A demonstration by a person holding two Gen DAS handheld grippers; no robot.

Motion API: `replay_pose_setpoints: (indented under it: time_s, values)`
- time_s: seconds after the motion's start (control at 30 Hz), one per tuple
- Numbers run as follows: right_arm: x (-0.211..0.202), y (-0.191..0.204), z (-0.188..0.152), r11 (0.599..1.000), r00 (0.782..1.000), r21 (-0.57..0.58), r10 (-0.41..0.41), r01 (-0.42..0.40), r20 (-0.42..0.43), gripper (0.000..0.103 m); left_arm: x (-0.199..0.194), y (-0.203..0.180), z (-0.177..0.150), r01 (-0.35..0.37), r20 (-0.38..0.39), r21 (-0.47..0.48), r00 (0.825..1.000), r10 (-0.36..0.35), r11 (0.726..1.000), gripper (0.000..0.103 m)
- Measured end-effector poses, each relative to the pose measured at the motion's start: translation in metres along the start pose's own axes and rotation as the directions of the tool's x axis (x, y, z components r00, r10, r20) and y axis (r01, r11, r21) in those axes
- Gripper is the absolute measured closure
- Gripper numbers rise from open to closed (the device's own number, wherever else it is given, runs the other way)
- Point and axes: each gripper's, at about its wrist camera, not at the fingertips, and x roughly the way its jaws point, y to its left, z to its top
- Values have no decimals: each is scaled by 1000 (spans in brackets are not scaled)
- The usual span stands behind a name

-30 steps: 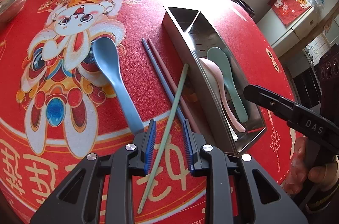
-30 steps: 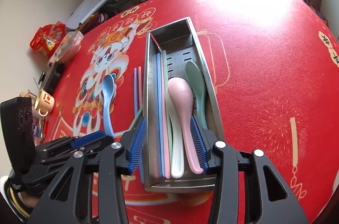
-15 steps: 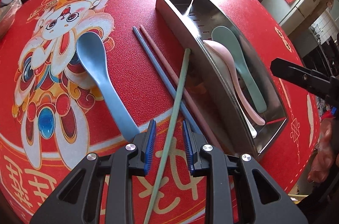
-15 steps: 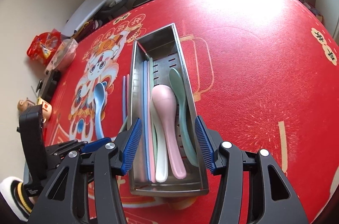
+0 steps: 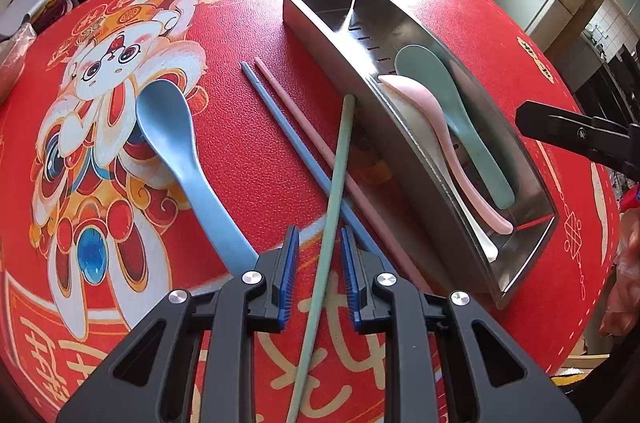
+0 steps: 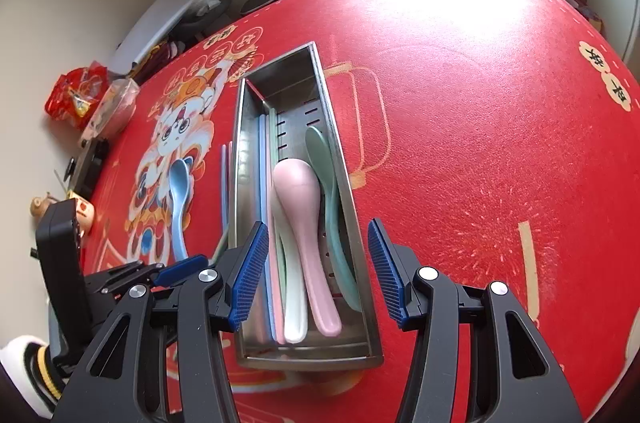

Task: Organize utensils
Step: 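Close the left tool on a pale green chopstick, then grasp the blue spoon with the right tool while the left tool holds the green chopstick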

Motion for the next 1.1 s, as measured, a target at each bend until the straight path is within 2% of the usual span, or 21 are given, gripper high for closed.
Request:
replay_pose_setpoints:
  time_s: [0.3,0.37,0.43,0.5,0.73,0.97,1.1]
  values:
    - [1,-3,-1,1000,1000,14,-8,8,-5,52,-1,1,-2,-1,4,11,1000,1,1000,83]
    - [1,-1,-1,1000,1000,11,-8,8,-4,52,-1,4,-3,-2,4,-5,1000,2,1000,96]
    - [0,1,-1,1000,1000,6,-9,9,0,52,-3,10,-5,37,0,-38,999,-37,999,97]
    - [0,3,0,1000,1000,3,-7,7,2,52,-5,12,-7,43,5,-43,999,-43,998,97]
    - [5,16,1,1000,1000,-15,11,-11,3,52,-36,29,-9,84,96,-94,993,-75,992,97]
    - [15,45,3,997,999,-63,44,-45,-12,52,-68,70,-22,59,188,-225,982,-16,973,97]
    - [26,72,5,990,997,-121,68,-71,-29,52,-80,97,-34,39,202,-303,979,24,952,97]
